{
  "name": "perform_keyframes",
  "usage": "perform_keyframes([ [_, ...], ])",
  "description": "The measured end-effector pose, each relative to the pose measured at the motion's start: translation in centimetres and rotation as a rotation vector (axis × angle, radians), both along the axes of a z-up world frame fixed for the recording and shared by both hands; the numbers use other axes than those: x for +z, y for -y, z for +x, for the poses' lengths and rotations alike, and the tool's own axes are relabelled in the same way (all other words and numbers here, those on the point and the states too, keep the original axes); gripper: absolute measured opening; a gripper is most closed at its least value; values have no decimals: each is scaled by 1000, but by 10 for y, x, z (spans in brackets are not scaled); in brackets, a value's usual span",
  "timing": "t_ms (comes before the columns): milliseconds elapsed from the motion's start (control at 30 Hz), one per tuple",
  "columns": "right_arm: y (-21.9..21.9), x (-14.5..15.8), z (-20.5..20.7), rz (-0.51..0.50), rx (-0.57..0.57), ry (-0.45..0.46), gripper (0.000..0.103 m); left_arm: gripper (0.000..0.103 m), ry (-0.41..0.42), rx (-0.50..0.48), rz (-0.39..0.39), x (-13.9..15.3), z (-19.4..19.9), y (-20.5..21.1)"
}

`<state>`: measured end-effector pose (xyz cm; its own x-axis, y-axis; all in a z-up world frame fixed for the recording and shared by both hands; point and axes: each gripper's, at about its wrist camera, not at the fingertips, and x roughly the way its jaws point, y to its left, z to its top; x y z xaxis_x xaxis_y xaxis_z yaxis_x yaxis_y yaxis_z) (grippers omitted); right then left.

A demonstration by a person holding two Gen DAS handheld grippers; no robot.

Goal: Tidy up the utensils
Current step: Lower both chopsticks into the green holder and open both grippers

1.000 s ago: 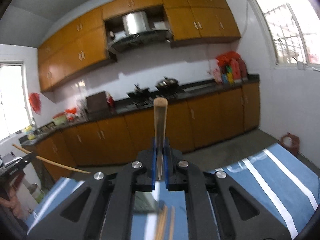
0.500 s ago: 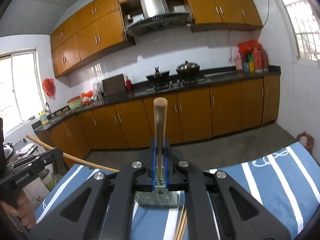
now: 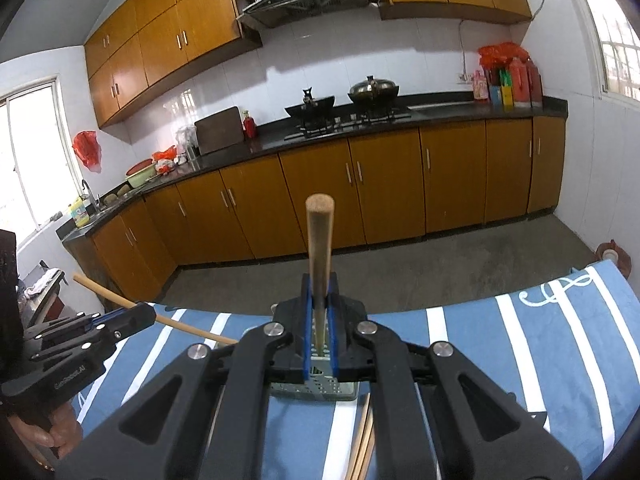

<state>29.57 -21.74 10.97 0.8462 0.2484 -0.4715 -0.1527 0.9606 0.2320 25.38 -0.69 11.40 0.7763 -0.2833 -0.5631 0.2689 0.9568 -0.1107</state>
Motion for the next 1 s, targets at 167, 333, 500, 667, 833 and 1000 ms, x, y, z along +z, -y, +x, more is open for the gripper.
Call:
perform_keyframes([
  [167, 5, 1, -5, 15, -15, 13, 27, 8, 12, 17, -15, 3, -3, -3],
  [333, 15, 10, -21, 36, -34, 47, 27, 8, 28, 33, -41, 8, -6, -8],
  [500, 34, 15, -48, 43, -70, 87, 30, 8, 66, 60, -81, 16, -19, -19],
  [667, 57, -9, -73, 30, -142, 55, 31, 11, 101, 99, -141, 16, -41, -37],
  [833, 65, -72, -79, 31, -163, -115, 30, 12, 95, 134, -199, 8, -52, -53],
  [1000, 49, -142, -80, 42, -114, -304, 21, 12, 56, 169, -148, -19, -63, -58],
])
